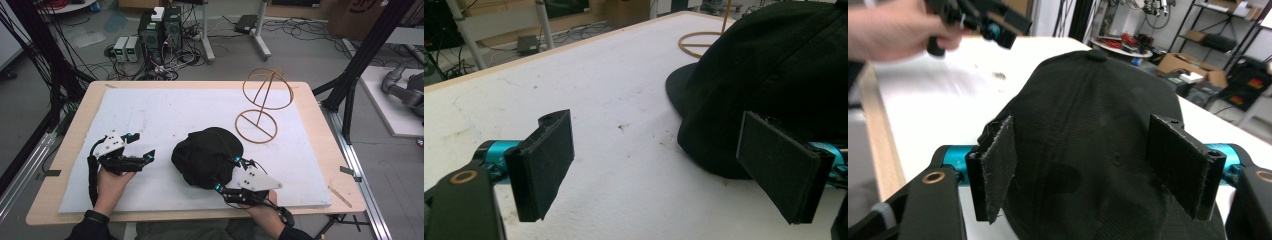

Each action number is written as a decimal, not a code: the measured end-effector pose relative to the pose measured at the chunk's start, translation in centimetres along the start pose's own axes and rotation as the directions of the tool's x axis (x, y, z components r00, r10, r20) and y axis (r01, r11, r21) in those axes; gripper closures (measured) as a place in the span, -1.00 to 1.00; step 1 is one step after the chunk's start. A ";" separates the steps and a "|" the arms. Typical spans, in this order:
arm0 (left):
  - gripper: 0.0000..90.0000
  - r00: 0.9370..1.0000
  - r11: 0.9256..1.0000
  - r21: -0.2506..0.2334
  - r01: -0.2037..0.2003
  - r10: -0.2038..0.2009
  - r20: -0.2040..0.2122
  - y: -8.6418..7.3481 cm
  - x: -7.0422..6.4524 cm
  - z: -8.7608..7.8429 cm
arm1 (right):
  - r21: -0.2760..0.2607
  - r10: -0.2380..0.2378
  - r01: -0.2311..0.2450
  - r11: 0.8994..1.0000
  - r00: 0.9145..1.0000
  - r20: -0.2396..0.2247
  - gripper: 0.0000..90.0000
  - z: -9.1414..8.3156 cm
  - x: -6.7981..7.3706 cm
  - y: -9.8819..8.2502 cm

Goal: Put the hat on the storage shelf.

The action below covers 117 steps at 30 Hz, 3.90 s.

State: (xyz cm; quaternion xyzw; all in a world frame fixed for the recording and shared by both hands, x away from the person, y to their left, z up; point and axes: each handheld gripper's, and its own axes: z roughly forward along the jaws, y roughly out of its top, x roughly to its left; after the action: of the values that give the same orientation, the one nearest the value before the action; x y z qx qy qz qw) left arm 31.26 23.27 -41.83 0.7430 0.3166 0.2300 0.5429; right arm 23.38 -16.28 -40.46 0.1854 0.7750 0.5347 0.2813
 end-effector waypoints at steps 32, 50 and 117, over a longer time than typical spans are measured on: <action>-0.66 1.000 1.000 0.006 0.014 -0.014 0.007 -0.2 0.1 0.0 | 0.174 -0.107 0.100 0.980 0.994 0.033 0.81 2.1 0.3 -0.9; -0.66 1.000 1.000 0.004 0.015 -0.015 -0.001 -0.2 0.2 -0.1 | 0.061 -0.074 0.070 0.996 0.995 0.065 0.97 0.1 -2.3 1.5; -0.66 1.000 1.000 0.008 0.023 -0.023 -0.017 -0.8 0.4 -1.0 | -0.193 -0.067 0.145 0.970 0.930 0.362 0.97 -0.3 -23.1 14.4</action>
State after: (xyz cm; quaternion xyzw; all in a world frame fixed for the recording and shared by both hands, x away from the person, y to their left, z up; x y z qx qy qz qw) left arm 30.69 24.44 -42.23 0.7394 0.3308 0.2288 0.5399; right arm 40.86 -24.89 -21.50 0.2041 0.6581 0.5577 0.4629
